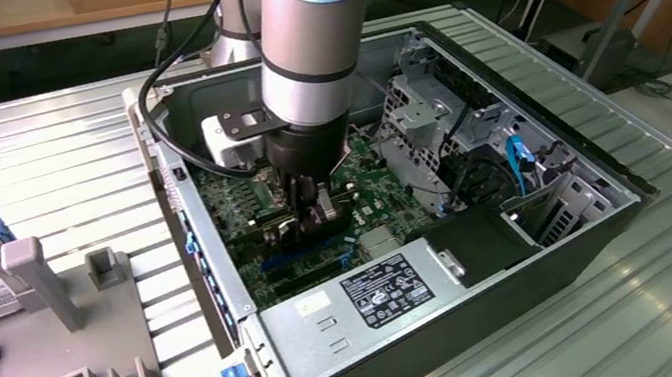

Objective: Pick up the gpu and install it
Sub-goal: 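Insert the gpu into the slot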

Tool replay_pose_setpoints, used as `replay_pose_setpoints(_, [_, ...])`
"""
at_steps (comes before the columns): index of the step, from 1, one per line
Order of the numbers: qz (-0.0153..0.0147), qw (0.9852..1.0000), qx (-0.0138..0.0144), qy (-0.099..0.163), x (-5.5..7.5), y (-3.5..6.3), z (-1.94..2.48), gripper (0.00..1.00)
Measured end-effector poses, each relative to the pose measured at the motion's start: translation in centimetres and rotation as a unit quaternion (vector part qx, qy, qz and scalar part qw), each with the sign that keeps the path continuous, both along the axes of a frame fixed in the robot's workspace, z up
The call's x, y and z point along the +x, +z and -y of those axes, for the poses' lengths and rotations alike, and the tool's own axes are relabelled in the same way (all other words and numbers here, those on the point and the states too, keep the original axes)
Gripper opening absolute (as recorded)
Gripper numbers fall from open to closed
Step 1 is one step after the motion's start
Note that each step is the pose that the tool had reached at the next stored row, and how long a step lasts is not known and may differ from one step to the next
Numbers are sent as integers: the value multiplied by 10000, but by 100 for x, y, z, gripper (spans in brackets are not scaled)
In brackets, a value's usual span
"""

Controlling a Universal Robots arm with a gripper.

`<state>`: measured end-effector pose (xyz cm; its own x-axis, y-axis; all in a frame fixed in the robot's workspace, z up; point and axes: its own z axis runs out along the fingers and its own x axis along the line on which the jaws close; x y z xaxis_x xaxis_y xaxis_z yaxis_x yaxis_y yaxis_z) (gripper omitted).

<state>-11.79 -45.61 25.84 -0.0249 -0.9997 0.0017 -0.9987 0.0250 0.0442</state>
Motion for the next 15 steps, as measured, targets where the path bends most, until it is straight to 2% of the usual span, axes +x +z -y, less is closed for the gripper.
replay_pose_setpoints(15, [20,10000,0,17,-12,-20,-7,27])
